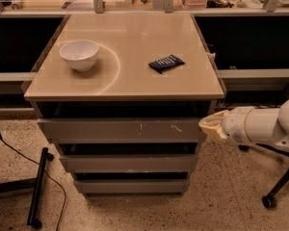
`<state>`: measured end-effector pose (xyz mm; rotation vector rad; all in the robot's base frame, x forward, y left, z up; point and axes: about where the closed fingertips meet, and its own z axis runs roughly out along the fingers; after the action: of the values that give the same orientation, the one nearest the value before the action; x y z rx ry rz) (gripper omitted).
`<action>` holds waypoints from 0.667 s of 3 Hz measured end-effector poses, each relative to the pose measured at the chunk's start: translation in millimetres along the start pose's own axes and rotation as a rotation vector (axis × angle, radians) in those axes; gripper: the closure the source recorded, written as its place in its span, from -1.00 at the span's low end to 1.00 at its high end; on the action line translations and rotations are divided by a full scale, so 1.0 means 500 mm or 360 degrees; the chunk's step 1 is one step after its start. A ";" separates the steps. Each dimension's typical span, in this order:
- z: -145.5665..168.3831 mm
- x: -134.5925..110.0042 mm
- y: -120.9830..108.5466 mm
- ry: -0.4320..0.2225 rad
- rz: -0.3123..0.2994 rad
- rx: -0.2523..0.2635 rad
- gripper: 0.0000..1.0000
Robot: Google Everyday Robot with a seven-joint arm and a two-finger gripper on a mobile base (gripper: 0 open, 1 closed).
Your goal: Close top drawer
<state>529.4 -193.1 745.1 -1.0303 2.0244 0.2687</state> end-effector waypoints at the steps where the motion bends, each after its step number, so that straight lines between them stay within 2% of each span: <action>1: -0.049 0.002 0.001 -0.0005 0.0055 0.0163 -0.76; 2: -0.104 0.004 -0.020 -0.0011 0.0095 0.0437 -1.00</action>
Offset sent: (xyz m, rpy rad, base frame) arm -0.0353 -0.0710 0.0572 -0.0973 -0.2542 -0.4501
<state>506.0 -227.2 778.1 -0.7978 2.0203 0.0228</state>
